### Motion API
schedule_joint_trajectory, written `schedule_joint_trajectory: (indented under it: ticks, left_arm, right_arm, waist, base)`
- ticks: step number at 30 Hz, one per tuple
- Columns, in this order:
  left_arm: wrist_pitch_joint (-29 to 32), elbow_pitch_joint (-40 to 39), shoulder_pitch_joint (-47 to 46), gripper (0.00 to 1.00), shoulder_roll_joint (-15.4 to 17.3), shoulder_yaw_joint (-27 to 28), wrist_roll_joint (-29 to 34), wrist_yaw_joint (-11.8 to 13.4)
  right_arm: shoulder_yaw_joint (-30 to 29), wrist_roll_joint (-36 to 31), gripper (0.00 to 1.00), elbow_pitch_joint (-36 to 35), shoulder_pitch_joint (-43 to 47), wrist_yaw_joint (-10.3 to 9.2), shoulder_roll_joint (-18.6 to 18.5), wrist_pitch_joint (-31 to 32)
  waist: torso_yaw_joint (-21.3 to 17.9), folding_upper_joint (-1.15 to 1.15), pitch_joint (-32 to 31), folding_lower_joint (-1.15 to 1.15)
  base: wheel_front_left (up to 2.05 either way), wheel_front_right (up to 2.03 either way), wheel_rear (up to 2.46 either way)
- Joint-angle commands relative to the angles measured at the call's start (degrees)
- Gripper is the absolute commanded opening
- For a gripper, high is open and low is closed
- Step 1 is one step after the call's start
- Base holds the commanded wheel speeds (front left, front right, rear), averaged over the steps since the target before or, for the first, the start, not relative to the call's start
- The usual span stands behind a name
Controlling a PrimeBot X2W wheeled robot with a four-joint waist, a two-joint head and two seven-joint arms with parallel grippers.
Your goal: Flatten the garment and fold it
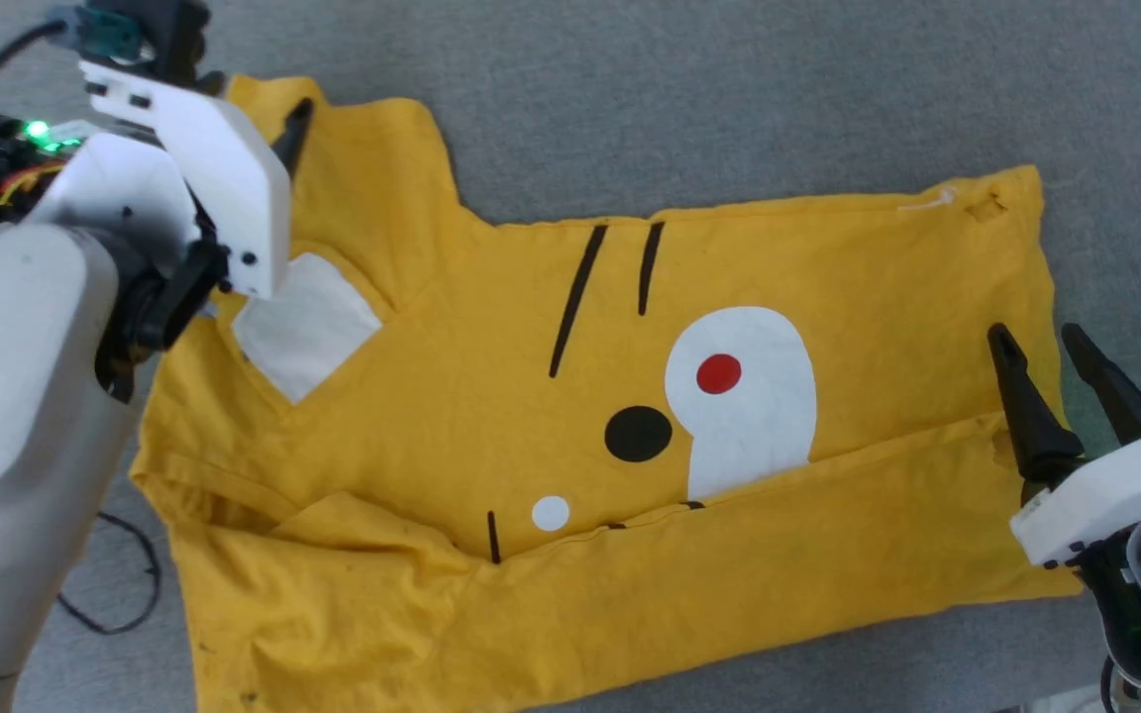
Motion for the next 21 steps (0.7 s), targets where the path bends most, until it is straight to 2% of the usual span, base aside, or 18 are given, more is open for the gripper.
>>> schedule_joint_trajectory:
  ticks: [1, 6, 7, 8, 16, 21]
  left_arm:
    - [0.29, 0.58, -0.94, 1.00, 0.24, -0.11, 0.01, 0.00]
    - [3.97, 3.74, -2.05, 1.00, 0.96, -0.82, -0.43, -0.28]
    - [4.73, 4.17, -2.16, 0.58, 1.14, -0.95, -0.54, -0.30]
    - [5.17, 4.50, -2.25, 0.00, 1.34, -1.03, -0.53, -0.27]
    - [3.54, 5.78, -1.34, 0.00, 1.01, -0.25, -1.41, 0.59]
    - [1.53, 5.71, -0.51, 0.00, 0.44, -0.11, -1.89, 0.44]
  right_arm:
    - [0.14, 0.38, 1.00, 0.26, -0.99, -0.05, -0.12, -0.39]
    - [0.58, 0.91, 1.00, 1.28, -2.03, -0.05, -0.53, -1.00]
    - [0.66, 0.95, 1.00, 1.43, -2.29, -0.05, -0.68, -1.00]
    - [0.73, 0.95, 1.00, 1.48, -2.60, -0.05, -0.84, -0.98]
    - [1.04, 1.12, 1.00, -0.70, -5.50, -0.05, -3.19, -0.74]
    - [0.38, 0.38, 1.00, -3.39, -9.76, -0.05, -6.48, 1.21]
  waist:
    - [-1.51, 0.00, 1.75, -0.01]
    - [-2.15, 0.00, 3.11, -0.01]
    - [-2.23, 0.00, 3.25, -0.01]
    - [-2.31, 0.00, 3.36, -0.01]
    - [-1.73, 0.00, 2.48, -0.01]
    - [-0.55, 0.00, 1.37, -0.01]
  base:
    - [0.00, 0.00, 0.00]
    - [0.00, 0.00, 0.00]
    - [0.00, 0.00, 0.00]
    - [0.00, 0.00, 0.00]
    - [0.00, 0.00, 0.00]
    - [0.00, 0.00, 0.00]
